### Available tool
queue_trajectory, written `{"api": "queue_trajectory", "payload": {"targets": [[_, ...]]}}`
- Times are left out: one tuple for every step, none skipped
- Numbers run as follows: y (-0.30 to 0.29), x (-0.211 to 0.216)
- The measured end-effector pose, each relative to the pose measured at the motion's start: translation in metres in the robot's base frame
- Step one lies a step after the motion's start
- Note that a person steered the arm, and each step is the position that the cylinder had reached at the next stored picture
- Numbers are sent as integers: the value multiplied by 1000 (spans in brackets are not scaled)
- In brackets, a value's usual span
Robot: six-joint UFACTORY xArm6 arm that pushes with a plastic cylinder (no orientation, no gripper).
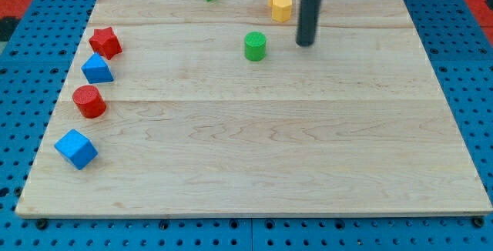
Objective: Push the green circle below the green star
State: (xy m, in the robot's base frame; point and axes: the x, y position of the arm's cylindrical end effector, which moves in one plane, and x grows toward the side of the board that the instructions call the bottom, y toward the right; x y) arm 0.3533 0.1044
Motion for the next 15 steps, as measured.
{"api": "queue_trajectory", "payload": {"targets": [[-39,-22],[-95,-46],[-75,-7],[-116,38],[-151,1],[-152,-23],[-138,16],[-117,27],[-113,24],[-88,-22],[-88,-25],[-88,-25],[-83,-30],[-111,-61],[-103,-11]]}}
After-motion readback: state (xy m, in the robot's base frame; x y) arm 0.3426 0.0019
